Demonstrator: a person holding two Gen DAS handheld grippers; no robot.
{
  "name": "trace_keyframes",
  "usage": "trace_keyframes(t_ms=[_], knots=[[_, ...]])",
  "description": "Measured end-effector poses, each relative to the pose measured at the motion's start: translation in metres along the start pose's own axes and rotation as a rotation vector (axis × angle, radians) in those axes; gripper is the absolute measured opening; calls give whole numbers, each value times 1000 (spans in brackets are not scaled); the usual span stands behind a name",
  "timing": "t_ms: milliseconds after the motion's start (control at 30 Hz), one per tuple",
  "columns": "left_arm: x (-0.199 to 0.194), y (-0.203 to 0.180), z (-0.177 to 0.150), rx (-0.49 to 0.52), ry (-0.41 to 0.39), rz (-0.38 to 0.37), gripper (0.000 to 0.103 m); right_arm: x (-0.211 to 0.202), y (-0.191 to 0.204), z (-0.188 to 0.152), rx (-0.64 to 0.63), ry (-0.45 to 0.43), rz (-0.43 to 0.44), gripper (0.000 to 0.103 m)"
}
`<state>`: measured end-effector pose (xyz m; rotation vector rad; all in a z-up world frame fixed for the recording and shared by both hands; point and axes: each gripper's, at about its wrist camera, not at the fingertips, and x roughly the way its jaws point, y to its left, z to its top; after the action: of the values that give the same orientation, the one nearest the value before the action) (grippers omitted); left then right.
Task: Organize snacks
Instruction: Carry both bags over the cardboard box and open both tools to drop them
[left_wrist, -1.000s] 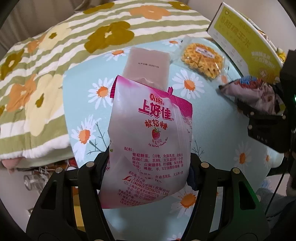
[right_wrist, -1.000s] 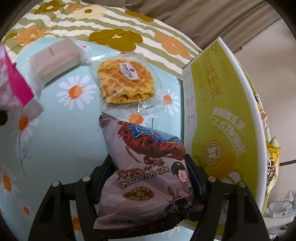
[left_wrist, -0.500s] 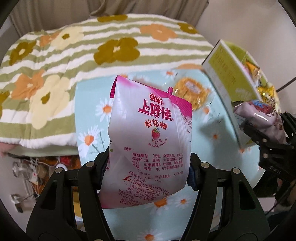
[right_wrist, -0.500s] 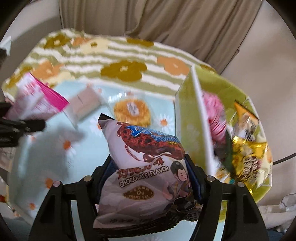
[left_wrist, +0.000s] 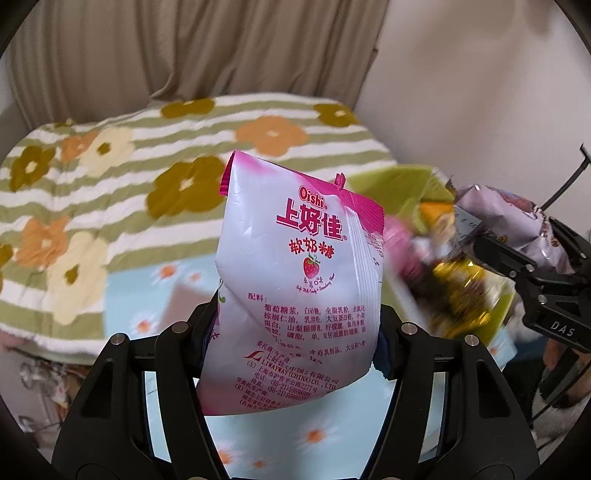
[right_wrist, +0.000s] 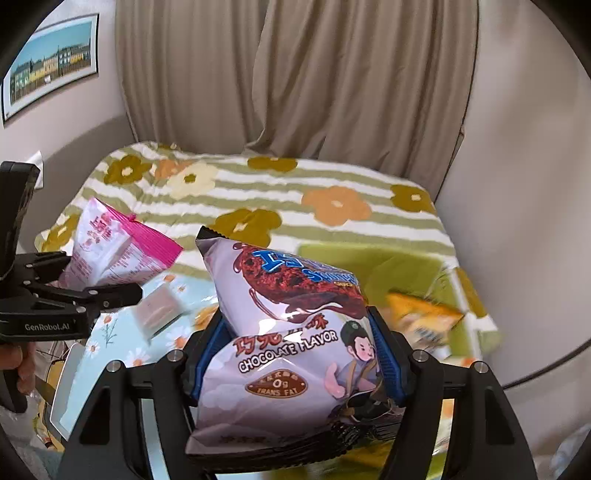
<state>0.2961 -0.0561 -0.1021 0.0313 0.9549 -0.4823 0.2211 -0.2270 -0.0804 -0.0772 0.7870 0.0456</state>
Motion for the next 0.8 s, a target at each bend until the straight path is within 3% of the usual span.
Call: trace_keyframes(t_ms=[333,667,767,800], knots=[[61,-107,49,-61,17,-69,61,15,-105,22,-1,-10,45,66],[122,-142,66,-102,121,-79,61,48,-151,20,75,37,83,66],[133,-146,65,-94,152,-67,74,56,-159,18,100,56,83,66],[134,-145,64,-88,157,-60,93,59,-160,19,104,60,85,66]])
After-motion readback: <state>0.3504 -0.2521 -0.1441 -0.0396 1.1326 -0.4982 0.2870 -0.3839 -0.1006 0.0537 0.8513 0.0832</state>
